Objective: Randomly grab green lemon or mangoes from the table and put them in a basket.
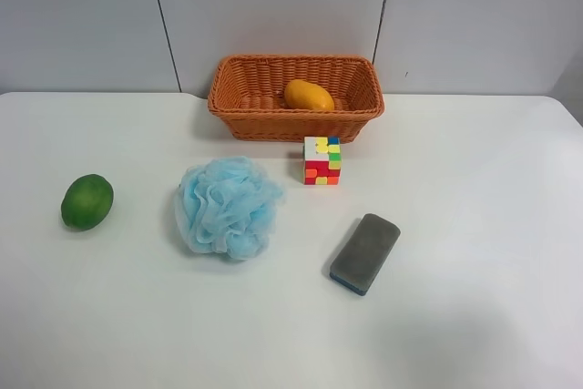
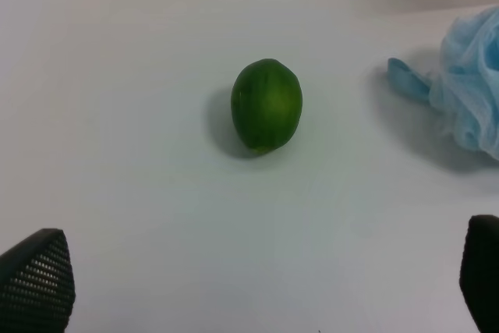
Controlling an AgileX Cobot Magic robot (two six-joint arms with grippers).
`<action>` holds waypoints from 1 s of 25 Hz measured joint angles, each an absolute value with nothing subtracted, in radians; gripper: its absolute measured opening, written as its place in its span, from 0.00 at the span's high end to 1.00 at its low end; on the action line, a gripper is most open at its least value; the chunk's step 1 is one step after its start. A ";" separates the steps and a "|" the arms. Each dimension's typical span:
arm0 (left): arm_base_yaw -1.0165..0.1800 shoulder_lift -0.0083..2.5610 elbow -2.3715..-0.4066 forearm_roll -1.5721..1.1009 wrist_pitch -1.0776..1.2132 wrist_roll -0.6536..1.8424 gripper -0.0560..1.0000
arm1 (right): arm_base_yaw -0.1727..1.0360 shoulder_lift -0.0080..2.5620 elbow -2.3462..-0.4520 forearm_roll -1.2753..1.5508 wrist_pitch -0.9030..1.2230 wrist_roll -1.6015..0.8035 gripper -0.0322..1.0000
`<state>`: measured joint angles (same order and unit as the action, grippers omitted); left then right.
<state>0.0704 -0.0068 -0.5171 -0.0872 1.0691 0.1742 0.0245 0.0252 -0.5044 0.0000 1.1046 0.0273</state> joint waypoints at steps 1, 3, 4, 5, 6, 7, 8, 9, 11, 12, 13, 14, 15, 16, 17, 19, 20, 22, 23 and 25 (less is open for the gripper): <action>0.070 -0.007 -0.517 -0.087 1.069 0.174 0.01 | 0.020 0.006 -0.497 0.000 1.095 0.027 0.01; 0.070 -0.007 -0.517 -0.087 1.069 0.174 0.01 | 0.020 -0.002 -0.491 0.000 1.086 0.027 0.01; 0.070 -0.007 -0.517 -0.087 1.069 0.174 0.01 | 0.020 -0.002 -0.485 0.000 1.076 0.027 0.01; 0.070 -0.007 -0.517 -0.087 1.069 0.174 0.01 | 0.020 -0.002 -0.483 0.000 1.070 0.027 0.01; 0.070 -0.007 -0.517 -0.087 1.069 0.174 0.01 | 0.020 -0.002 -0.481 0.000 1.066 0.027 0.01; 0.070 -0.007 -0.517 -0.087 1.069 0.174 0.01 | 0.020 -0.002 -0.481 0.000 1.066 0.028 0.01; 0.070 -0.007 -0.517 -0.087 1.069 0.174 0.01 | 0.020 -0.002 -0.481 0.000 1.066 0.028 0.01; 0.070 -0.007 -0.517 -0.087 1.069 0.174 0.01 | 0.020 -0.002 -0.481 0.000 1.066 0.028 0.01; 0.070 -0.007 -0.517 -0.087 1.069 0.174 0.01 | 0.020 -0.002 -0.481 0.000 1.066 0.028 0.01; 0.070 -0.007 -0.517 -0.087 1.069 0.174 0.01 | 0.020 -0.002 -0.481 0.000 1.066 0.028 0.01; 0.070 -0.007 -0.517 -0.087 1.069 0.174 0.01 | 0.020 -0.002 -0.481 0.000 1.066 0.028 0.01; 0.070 -0.007 -0.517 -0.087 1.069 0.174 0.01 | 0.020 -0.002 -0.481 0.000 1.066 0.028 0.01; 0.070 -0.007 -0.517 -0.087 1.069 0.174 0.01 | 0.020 -0.002 -0.481 0.000 1.066 0.028 0.01; 0.070 -0.007 -0.517 -0.087 1.069 0.174 0.01 | 0.020 -0.002 -0.481 0.000 1.066 0.028 0.01; 0.070 -0.007 -0.517 -0.087 1.069 0.174 0.01 | 0.020 -0.002 -0.481 0.000 1.066 0.028 0.01; 0.070 -0.007 -0.517 -0.087 1.069 0.174 0.01 | 0.020 -0.002 -0.481 0.000 1.066 0.028 0.01; 0.070 -0.007 -0.517 -0.087 1.069 0.174 0.01 | 0.020 -0.002 -0.481 0.000 1.066 0.028 0.01; 0.070 -0.007 -0.517 -0.087 1.069 0.174 0.01 | 0.020 -0.002 -0.481 0.000 1.066 0.028 0.01; 0.070 -0.007 -0.517 -0.087 1.069 0.174 0.01 | 0.020 -0.002 -0.481 0.000 1.066 0.028 0.01; 0.070 -0.007 -0.517 -0.087 1.069 0.174 0.01 | 0.020 -0.002 -0.481 0.000 1.066 0.028 0.01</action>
